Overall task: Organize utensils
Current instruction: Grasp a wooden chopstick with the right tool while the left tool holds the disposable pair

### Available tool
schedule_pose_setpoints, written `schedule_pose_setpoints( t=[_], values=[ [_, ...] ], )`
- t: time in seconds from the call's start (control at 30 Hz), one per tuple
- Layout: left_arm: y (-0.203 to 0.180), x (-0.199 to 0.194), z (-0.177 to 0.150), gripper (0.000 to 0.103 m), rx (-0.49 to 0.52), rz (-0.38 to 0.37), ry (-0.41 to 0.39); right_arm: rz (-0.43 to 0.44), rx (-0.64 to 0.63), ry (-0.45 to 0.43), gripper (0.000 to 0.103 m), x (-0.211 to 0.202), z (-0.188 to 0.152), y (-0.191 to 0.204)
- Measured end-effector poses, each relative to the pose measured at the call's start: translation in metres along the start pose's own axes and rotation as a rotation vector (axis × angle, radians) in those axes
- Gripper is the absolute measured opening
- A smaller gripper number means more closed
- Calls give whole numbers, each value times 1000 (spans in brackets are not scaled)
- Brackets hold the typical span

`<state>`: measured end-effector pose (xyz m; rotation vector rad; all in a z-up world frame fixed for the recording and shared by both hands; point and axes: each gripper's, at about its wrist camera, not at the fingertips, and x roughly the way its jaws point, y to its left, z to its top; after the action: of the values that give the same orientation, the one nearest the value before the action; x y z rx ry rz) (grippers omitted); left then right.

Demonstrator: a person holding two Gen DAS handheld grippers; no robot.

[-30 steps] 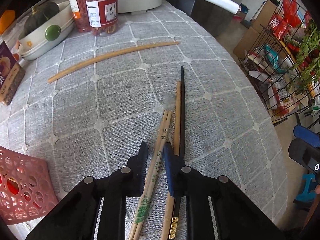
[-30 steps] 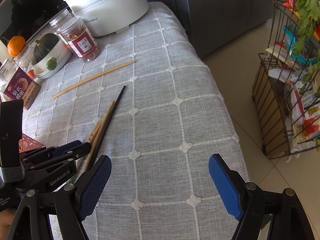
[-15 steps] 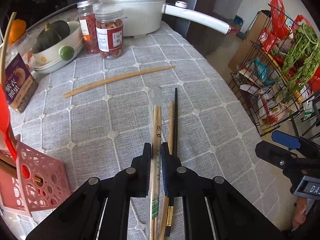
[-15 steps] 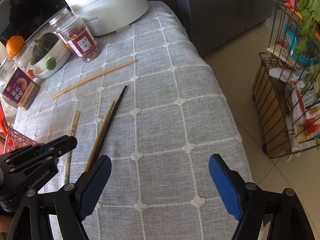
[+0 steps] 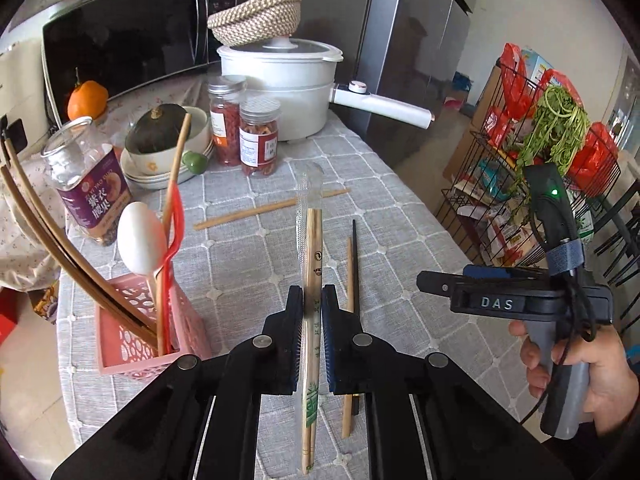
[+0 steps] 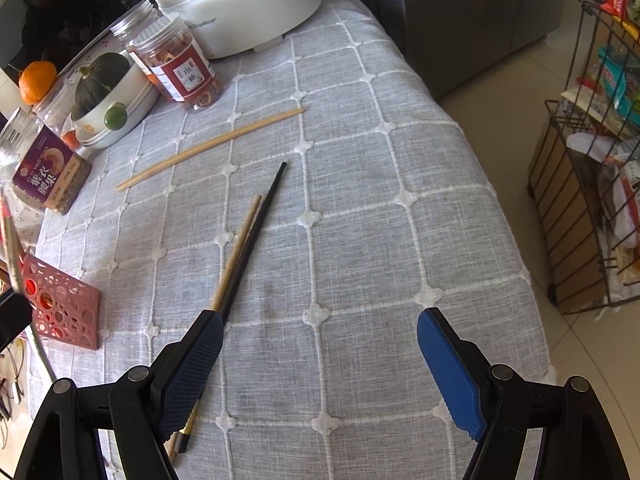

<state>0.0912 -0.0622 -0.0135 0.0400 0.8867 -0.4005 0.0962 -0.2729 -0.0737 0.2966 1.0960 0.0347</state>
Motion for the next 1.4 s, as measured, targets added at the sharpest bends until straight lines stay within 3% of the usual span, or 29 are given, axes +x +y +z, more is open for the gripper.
schedule_pose_setpoints(
  t=[0.1,0.33,0.47,0.73,0.77,0.97,1.1,1.3,1.4],
  values=[
    [11,-16,-5,10,-16,-5,-23,34,0,12,80,9,3,12],
    [35,-37,-13,10,-48,-14,-51,101,-24,55,43,38,13,43],
    [49,-44,-14,10,-80,-26,-60,122,-33,75,31,55,17,58],
    [64,-55,-14,10,-112,-37,-81,80,-17,117,23,85,23,66],
    [65,-56,-14,10,-115,-39,-83,70,-10,114,17,85,24,65],
    [69,-59,-14,10,-128,-39,-87,0,-16,114,17,84,28,66],
    [69,-60,-15,10,-133,-36,-90,31,-16,151,17,91,25,67],
    [70,-65,-14,10,-148,-26,-117,-51,-91,111,8,92,23,80],
    [73,-74,-12,10,-154,-10,-159,-27,-96,97,6,88,22,81]
  ],
)
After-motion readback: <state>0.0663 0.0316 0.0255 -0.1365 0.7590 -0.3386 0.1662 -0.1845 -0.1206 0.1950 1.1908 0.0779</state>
